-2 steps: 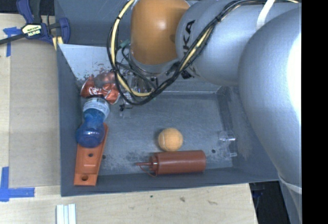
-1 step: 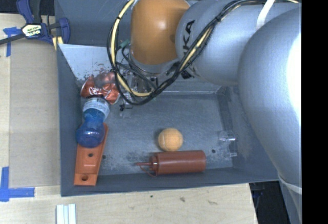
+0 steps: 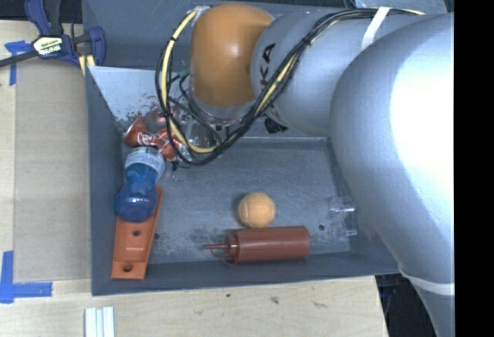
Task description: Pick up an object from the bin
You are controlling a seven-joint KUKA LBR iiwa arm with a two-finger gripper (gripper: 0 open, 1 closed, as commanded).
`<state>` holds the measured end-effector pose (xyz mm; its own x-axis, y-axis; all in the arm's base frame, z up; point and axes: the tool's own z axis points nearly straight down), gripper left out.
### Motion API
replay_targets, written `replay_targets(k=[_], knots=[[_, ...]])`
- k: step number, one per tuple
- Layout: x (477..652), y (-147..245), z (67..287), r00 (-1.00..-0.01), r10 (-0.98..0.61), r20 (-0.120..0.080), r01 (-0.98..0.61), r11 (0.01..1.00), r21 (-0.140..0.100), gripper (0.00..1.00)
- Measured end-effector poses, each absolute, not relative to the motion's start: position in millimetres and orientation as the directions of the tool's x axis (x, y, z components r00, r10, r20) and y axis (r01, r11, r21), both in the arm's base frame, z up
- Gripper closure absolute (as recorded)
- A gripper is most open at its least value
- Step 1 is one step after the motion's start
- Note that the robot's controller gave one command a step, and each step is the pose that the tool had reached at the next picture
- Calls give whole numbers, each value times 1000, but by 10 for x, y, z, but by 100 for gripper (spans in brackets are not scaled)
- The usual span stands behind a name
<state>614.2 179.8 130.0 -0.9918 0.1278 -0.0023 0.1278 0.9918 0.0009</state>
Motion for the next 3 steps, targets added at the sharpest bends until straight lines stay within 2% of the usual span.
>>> replay_targets(k=[1, 2, 3], knots=[[6246, 1856, 1140, -1000, 23, -7, 23, 1000, 2, 0], [6210, 1958, 828, -994, 112, -5, 112, 994, 2, 100], [6210, 1958, 828, -994, 112, -5, 112, 994, 2, 100]])
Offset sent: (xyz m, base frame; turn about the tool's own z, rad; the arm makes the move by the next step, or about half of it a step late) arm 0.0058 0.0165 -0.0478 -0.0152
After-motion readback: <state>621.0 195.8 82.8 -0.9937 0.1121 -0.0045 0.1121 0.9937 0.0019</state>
